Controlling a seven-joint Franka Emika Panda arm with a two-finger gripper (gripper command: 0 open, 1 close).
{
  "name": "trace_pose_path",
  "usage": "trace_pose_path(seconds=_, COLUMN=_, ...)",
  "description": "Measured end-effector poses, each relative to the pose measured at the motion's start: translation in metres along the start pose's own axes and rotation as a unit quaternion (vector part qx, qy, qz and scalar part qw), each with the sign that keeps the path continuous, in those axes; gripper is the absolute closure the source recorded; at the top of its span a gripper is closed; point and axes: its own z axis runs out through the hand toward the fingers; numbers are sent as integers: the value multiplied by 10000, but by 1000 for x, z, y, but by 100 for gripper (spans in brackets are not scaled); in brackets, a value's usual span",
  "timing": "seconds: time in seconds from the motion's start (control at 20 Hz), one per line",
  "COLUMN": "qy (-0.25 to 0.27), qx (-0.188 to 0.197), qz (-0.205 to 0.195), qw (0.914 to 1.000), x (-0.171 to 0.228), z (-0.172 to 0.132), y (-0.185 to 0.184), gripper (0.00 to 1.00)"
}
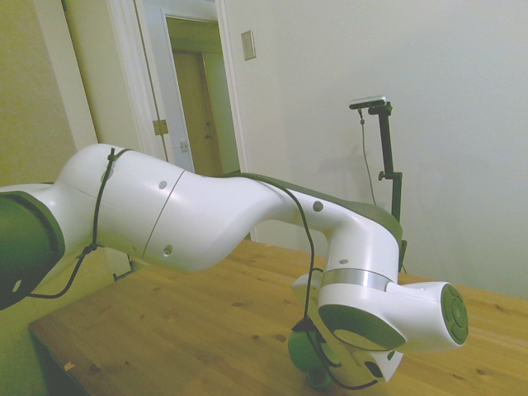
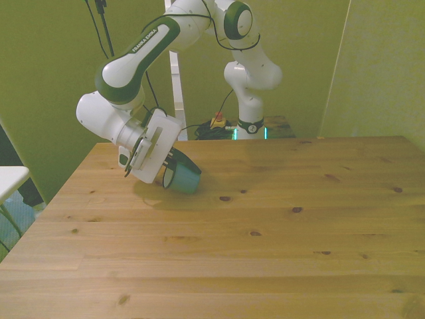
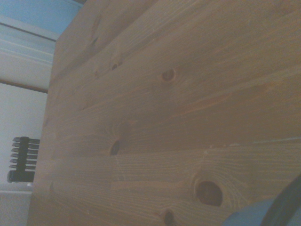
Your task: Flip the mug upright
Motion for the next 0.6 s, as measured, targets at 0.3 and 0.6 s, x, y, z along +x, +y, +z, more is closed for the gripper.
trace_pose_path(seconds=0.3, qy=656, qx=-92, qz=-168, qw=9977, x=-9, z=-23, y=-17, gripper=100)
trace_pose_path(seconds=0.6, qy=1979, qx=-549, qz=-500, qw=9774, x=-44, z=-27, y=-51, gripper=100)
